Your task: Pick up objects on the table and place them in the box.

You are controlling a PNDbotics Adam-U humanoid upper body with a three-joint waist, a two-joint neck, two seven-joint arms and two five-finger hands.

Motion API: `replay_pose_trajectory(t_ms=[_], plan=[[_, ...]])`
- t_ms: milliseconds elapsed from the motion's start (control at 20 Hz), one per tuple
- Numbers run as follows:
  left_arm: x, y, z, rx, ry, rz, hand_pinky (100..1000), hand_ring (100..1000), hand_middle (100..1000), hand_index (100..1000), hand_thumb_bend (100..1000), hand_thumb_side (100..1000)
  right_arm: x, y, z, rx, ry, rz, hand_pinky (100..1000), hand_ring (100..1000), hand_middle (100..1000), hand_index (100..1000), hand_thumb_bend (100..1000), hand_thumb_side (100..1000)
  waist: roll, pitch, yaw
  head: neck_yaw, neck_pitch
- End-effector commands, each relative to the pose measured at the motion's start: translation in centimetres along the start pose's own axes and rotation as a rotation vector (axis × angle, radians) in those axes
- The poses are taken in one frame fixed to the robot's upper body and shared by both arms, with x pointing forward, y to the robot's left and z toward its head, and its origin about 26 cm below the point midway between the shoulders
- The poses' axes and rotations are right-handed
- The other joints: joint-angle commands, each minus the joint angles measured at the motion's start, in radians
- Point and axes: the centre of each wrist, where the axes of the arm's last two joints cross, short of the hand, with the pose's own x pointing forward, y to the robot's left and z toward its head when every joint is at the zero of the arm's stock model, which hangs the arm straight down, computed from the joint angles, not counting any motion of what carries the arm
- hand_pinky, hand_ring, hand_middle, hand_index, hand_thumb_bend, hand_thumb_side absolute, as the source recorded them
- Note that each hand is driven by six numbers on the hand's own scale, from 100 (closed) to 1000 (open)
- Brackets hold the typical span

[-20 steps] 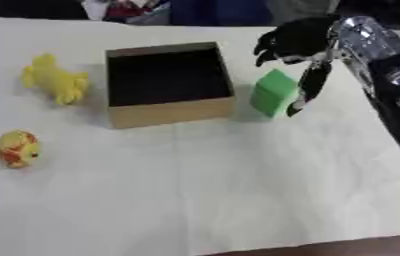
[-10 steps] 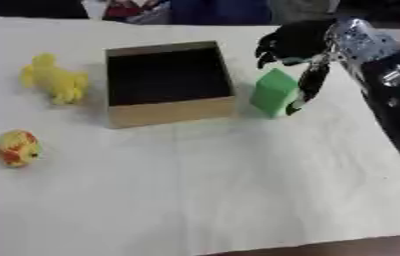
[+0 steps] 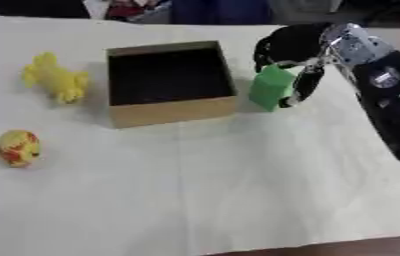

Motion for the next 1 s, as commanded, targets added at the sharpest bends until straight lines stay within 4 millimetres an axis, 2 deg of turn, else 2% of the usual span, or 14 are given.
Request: replay_pose_trajectory(t_ms=[50,100,350,500,1000], plan=[[0.5,0.1,-0.7,0.005,-0.026,0.009,330,564,571,743,145,1000,-1.1,-0.8,0.8,-0.009,0.026,0.017,863,949,805,814,369,409,0.003,-0.017,0.0,-0.003,-0.009],[0.5,0.0,-0.7,0.005,-0.026,0.01,330,564,571,743,143,1000,-1.0,-0.8,0.7,-0.006,0.025,0.017,861,948,796,815,308,383,0.003,-0.017,0.0,-0.003,-0.01],[0.5,0.1,-0.6,0.006,-0.025,0.009,330,564,571,742,140,1000,-1.0,-0.7,0.6,0.005,0.022,0.008,850,935,765,789,192,330,0.004,-0.018,0.002,-0.002,-0.01],[0.5,0.1,-0.7,0.006,-0.025,0.009,330,564,571,741,140,1000,-1.1,-0.8,0.6,-0.011,0.028,-0.003,842,923,743,731,111,323,0.004,-0.019,0.001,-0.002,-0.01],[0.5,0.1,-0.8,0.008,-0.027,0.011,332,564,572,741,140,1000,-1.4,-2.1,1.1,-0.112,0.064,-0.029,811,892,675,577,100,266,0.002,-0.021,-0.002,-0.002,-0.014]])
